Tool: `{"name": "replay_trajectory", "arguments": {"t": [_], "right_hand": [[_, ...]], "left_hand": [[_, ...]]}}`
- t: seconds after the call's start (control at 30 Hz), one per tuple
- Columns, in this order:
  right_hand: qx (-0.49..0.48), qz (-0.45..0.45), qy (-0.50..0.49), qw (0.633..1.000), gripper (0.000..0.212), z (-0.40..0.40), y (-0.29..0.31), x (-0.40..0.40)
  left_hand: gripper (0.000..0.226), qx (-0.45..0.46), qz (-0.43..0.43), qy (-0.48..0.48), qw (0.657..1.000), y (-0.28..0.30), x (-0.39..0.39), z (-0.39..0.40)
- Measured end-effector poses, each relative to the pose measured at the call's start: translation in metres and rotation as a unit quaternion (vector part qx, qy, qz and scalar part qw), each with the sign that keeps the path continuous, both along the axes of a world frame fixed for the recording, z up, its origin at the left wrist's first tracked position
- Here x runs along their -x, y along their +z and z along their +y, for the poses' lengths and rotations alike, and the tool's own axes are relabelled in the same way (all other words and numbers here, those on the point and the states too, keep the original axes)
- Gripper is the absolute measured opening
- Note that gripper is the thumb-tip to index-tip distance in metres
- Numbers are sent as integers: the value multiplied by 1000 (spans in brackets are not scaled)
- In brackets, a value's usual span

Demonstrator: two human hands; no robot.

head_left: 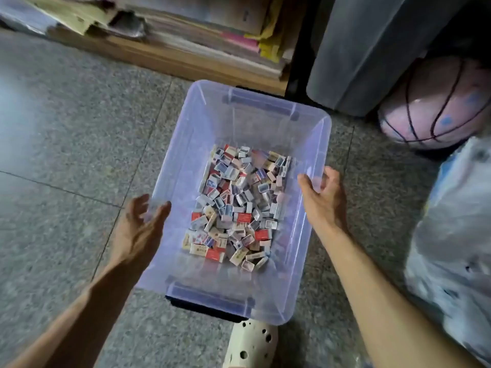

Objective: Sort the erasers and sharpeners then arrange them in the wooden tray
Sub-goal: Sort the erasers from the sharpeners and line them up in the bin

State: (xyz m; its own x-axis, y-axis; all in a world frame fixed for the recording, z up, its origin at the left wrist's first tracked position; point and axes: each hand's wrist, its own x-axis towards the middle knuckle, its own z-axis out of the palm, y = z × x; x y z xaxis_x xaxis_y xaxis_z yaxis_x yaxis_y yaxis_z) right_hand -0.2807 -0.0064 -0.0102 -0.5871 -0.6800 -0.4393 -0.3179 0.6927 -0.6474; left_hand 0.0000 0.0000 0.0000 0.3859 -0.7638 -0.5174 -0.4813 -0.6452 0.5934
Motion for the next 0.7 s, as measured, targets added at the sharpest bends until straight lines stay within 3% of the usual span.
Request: {"name": "replay_trajectory", "arguments": {"t": [0.17,0.3,0.37,0.7], "right_hand": [[38,16,-23,999,65,0,-20,-8],[62,58,-24,996,49,1,-31,-7],[70,67,-27,995,49,0,-34,-7],[120,76,47,989,50,2,31,-31]], "left_hand": [[11,18,-31,-78,996,-19,-9,-2],[34,7,-44,-81,996,-25,-17,-3],[30,21,-38,-83,996,-25,-18,0],[15,42,91,75,992,32,-36,54]]}}
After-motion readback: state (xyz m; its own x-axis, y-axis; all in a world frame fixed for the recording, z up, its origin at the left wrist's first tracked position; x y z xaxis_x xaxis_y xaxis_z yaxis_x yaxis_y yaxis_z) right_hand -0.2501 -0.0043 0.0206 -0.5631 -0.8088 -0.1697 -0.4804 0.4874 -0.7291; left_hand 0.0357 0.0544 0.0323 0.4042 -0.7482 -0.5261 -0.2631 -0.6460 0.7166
